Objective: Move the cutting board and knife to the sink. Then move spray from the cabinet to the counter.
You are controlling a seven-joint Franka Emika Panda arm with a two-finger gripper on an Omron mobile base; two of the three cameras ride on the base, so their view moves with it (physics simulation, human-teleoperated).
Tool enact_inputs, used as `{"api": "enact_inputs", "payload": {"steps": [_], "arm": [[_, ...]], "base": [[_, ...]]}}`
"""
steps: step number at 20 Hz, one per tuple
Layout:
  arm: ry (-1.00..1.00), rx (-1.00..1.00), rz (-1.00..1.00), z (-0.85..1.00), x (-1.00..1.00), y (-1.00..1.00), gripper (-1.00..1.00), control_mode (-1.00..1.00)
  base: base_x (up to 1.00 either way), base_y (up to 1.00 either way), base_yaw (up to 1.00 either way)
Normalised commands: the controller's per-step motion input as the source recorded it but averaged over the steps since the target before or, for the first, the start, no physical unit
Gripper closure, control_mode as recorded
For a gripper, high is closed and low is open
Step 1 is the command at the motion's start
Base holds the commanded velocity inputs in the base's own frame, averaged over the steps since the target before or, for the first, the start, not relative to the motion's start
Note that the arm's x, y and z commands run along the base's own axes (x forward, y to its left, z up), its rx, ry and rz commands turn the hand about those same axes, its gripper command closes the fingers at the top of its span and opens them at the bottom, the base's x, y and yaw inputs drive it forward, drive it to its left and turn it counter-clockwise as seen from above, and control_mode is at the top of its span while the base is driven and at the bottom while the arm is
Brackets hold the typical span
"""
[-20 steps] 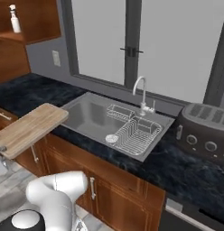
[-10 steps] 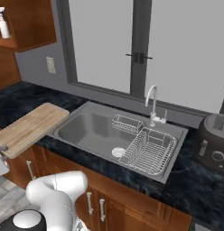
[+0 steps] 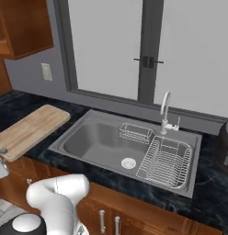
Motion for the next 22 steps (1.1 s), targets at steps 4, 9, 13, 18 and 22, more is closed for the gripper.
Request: {"api": "enact_inputs", "payload": {"steps": [4,9,13,18,22], "arm": [[0.00,0.00,0.00,0.00,0.00,0.00,1.00,1.00],[0.00,0.00,0.00,0.00,0.00,0.00,1.00,1.00],[0.00,0.00,0.00,0.00,0.00,0.00,1.00,1.00],[0.00,0.00,0.00,0.00,0.00,0.00,1.00,1.00],[0.00,0.00,0.00,0.00,0.00,0.00,1.00,1.00]], "base": [[0.56,0.31,-0.30],[0.46,0.25,-0.29],[0.42,0.25,-0.26],[0.32,0.16,-0.17],[0.11,0.03,-0.04]]}}
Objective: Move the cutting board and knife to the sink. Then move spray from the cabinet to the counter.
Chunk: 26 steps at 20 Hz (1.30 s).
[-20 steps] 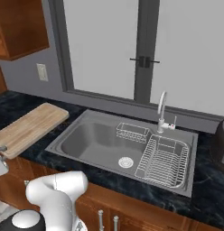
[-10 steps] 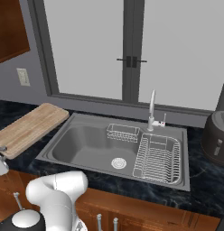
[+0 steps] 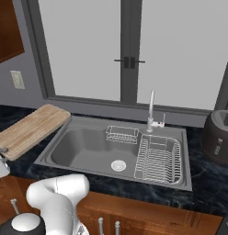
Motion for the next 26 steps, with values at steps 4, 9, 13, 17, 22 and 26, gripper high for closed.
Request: {"api": "enact_inputs", "payload": {"steps": [4,9,13,17,22,26], "arm": [[0.00,0.00,0.00,0.00,0.00,0.00,1.00,1.00],[0.00,0.00,0.00,0.00,0.00,0.00,1.00,1.00],[0.00,0.00,0.00,0.00,0.00,0.00,1.00,1.00],[0.00,0.00,0.00,0.00,0.00,0.00,1.00,1.00],[0.00,0.01,-0.02,-0.01,0.10,0.00,1.00,-1.00],[0.00,0.05,-0.14,-0.07,0.35,-0.01,1.00,-1.00]], "base": [[0.00,0.00,0.00],[0.00,0.00,0.00],[0.00,0.00,0.00],[0.01,0.00,0.00],[0.06,0.00,0.00],[0.00,0.00,0.00]]}}
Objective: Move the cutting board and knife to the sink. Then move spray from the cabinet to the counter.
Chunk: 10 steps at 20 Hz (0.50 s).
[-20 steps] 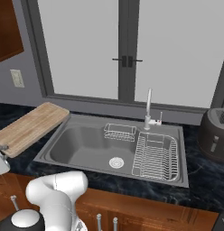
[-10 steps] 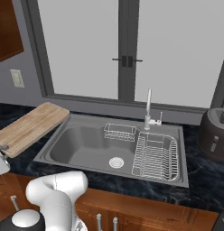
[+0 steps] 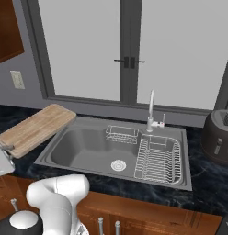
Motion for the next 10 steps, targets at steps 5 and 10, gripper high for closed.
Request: {"api": "enact_inputs", "payload": {"steps": [5,10], "arm": [[0.00,0.10,-0.17,-0.05,0.47,0.00,1.00,-1.00],[0.02,0.08,-0.26,-0.08,0.54,0.00,1.00,-1.00]], "base": [[0.00,0.00,0.00],[0.00,0.00,0.00]]}}
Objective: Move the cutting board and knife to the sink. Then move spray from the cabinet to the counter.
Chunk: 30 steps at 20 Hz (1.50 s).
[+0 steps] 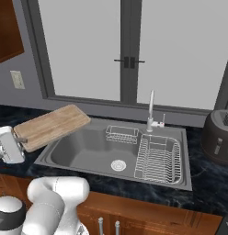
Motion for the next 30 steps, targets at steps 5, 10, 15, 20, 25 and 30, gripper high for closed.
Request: {"api": "enact_inputs", "payload": {"steps": [5,10,15,20,25,30], "arm": [[0.06,0.07,-0.26,-0.11,0.57,0.00,1.00,-1.00],[0.02,0.05,-0.27,-0.11,0.45,0.00,1.00,-1.00],[0.03,0.06,-0.26,-0.17,0.41,0.00,1.00,-1.00],[0.00,0.09,-0.29,-0.17,0.33,0.00,1.00,-1.00],[0.02,0.10,-0.23,-0.17,0.31,-0.02,1.00,-1.00],[0.05,0.08,-0.18,-0.18,0.39,-0.08,1.00,-1.00]], "base": [[0.00,0.00,0.00],[0.00,0.00,0.00],[0.00,0.00,0.00],[0.00,0.00,0.00],[0.00,0.00,0.00],[0.00,0.00,0.00]]}}
